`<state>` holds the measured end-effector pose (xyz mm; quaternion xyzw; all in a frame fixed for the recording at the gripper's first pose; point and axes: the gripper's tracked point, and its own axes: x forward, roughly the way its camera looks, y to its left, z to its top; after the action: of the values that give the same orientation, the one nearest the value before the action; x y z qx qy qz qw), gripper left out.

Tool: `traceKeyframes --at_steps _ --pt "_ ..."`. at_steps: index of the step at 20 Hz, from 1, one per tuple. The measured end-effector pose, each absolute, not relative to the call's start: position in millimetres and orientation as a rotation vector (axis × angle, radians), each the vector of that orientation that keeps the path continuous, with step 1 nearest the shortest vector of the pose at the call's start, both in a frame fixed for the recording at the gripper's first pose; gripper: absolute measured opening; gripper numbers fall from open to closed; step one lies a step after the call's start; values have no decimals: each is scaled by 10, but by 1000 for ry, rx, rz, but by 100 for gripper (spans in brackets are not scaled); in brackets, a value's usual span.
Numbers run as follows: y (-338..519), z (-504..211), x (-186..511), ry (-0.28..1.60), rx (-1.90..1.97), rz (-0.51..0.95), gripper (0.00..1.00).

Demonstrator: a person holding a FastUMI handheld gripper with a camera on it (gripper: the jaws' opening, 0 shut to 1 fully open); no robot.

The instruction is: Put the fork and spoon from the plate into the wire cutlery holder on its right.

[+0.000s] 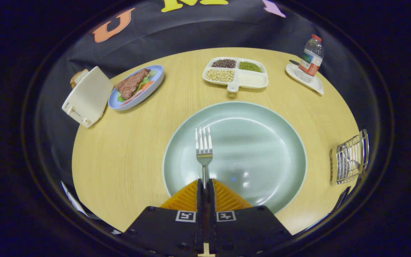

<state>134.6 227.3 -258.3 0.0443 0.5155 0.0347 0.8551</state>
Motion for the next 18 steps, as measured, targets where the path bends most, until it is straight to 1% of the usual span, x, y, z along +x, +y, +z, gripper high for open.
traceKeyframes --at_steps 2,4,10,14,18 --pt "2255 -2544 1346 1076 90 80 6" --pt "2262 -2467 1308 1064 93 97 1" --pt "2193 -2272 1173 1053 98 107 1" --pt "2078 -1906 982 1021 120 143 1" --pt "1691 -1459 839 957 133 144 1"
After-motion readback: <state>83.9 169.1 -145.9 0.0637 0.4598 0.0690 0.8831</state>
